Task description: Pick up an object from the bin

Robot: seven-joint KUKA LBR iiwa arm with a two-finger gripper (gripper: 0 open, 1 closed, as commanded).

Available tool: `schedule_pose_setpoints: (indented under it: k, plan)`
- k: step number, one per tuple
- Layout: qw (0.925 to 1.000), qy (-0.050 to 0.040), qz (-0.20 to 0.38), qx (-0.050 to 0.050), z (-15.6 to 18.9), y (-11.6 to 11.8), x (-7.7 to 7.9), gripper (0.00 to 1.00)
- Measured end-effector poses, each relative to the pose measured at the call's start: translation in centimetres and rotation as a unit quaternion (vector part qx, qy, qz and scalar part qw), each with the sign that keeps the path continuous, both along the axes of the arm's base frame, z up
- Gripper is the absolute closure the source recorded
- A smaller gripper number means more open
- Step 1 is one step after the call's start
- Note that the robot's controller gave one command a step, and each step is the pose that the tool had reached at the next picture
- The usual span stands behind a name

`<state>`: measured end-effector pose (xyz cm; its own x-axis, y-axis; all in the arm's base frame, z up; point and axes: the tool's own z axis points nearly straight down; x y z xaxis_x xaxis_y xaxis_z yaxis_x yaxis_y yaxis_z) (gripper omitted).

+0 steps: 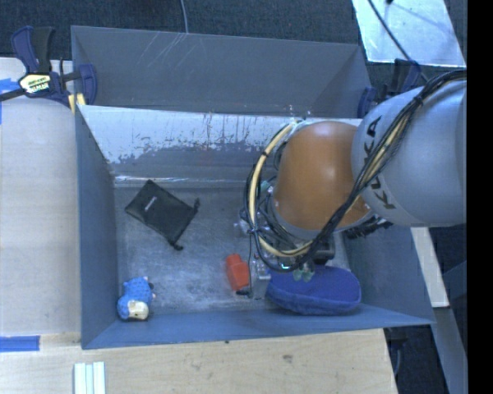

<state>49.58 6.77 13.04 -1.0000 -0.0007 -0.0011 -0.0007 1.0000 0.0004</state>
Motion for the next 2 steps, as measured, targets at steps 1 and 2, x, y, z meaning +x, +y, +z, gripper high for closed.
schedule_pose_setpoints:
  k: [1,2]
  plan:
    - [0.9781,-0.0009,0.208,0.0,-6.11,0.53,-0.14,0.0]
    - [0.9784,-0.0016,0.207,0.0,-5.99,0.53,-0.1,1.0]
